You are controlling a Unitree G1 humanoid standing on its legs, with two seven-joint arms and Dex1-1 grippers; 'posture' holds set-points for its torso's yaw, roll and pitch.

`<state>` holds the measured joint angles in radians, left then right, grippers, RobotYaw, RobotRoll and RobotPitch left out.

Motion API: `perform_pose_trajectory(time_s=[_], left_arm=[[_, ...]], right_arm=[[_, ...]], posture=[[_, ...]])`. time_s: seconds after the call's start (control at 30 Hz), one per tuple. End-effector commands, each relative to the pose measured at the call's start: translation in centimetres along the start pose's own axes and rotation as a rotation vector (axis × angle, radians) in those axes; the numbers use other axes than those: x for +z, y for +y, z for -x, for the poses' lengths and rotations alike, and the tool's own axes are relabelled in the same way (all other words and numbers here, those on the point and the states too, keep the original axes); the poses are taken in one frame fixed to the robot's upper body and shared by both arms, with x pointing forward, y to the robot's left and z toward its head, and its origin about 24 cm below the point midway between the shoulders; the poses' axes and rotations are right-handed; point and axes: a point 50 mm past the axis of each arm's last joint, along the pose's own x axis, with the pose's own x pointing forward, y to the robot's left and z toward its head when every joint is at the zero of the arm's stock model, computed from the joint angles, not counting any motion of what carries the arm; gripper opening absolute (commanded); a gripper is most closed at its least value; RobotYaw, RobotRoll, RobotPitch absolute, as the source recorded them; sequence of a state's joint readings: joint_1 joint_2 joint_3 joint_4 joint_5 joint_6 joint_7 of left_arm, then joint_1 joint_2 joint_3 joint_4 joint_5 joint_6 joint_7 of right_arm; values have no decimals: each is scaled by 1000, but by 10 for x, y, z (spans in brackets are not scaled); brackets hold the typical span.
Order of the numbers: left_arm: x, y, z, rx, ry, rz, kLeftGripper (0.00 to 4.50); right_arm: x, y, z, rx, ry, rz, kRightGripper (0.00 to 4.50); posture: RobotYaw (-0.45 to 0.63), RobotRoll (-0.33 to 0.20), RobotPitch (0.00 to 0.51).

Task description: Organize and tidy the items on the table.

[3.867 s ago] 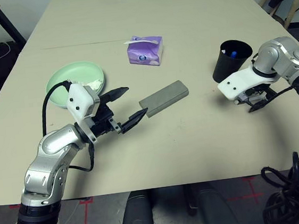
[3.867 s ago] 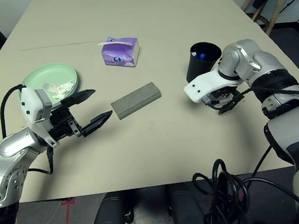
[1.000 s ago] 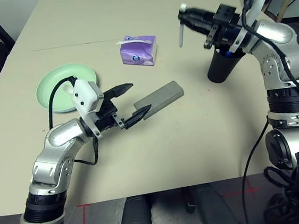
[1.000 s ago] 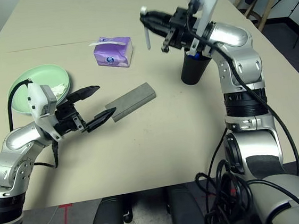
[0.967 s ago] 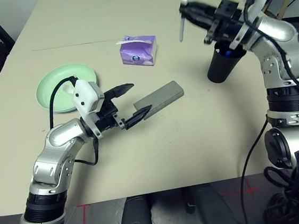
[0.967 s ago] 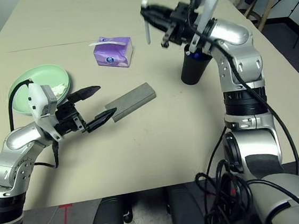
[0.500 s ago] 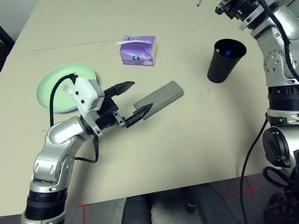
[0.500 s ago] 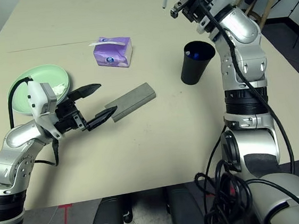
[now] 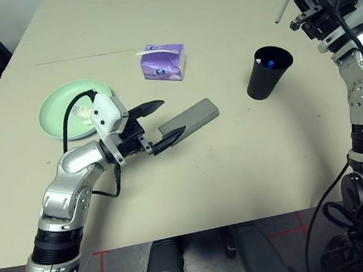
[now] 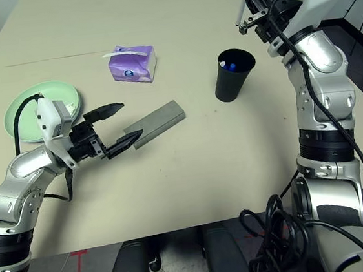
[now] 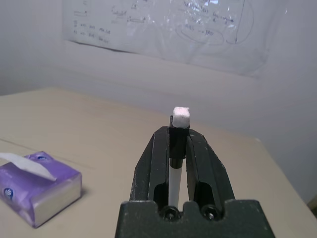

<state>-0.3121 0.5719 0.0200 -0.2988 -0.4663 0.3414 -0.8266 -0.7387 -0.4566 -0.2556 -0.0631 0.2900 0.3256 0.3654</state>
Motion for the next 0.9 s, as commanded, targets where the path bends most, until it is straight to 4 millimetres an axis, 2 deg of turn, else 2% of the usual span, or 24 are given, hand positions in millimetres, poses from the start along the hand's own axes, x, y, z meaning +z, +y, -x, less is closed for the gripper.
perform_pose_trajectory(time_s=[0.03,0.27,0.53,0.77,0.9], left_arm=[[-1,-1,-2,-14,7,-4,4500],[0,-1,-2,-15,5,-5,4500],[0,-1,-1,-19,11,-6,4500],[0,-2,-1,-27,12,-7,4500],[1,0,0,-22,11,-10,4500]], right_arm=[[1,0,6,-2,24,-28,315],[-8,7,11,9,85,-57,315],[-22,5,21,-23,171,-53,315],[-32,11,28,3,246,-64,315],[-36,11,29,-5,272,-67,1641]], posture=[[-32,0,166],[-29,0,165],[-34,0,166],[-36,0,165],[-33,0,163]])
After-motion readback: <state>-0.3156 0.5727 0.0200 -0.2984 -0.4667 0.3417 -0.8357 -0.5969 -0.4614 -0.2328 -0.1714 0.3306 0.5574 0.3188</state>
